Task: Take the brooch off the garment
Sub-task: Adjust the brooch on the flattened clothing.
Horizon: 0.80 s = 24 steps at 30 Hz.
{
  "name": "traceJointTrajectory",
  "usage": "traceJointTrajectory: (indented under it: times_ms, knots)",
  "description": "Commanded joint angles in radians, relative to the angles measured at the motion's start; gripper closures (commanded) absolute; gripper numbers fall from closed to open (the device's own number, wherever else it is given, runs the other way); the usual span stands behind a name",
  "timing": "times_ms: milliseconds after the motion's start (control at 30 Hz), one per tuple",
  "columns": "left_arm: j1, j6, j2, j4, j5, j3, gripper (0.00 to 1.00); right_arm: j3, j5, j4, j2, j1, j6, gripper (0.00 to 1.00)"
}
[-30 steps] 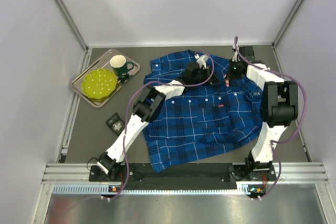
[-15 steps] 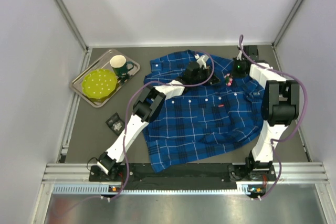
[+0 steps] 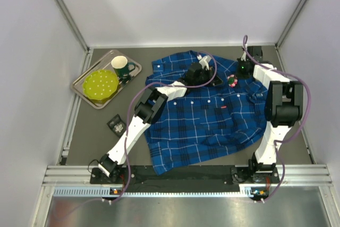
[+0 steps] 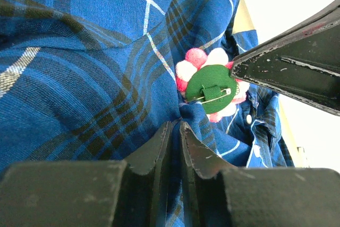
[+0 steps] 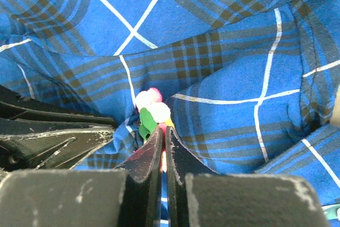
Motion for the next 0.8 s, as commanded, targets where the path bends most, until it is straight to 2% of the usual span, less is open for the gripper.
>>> traceJointTrajectory:
  times_ms: [0, 500, 767]
  knots:
    - [-0.009, 0.029, -0.006, -0.036, -0.001, 0.007, 0.82, -0.006, 0.009, -0.013, 0.032, 0.001, 0.006, 1.0]
    - [-0.011, 0.027, -0.007, -0.033, 0.002, 0.007, 0.82, -0.04, -0.012, 0.018, 0.007, -0.027, 0.0, 1.0]
    - [-0.011, 0.024, -0.001, -0.031, 0.0, 0.007, 0.81, -0.108, -0.026, 0.062, -0.086, -0.027, 0.017, 1.0]
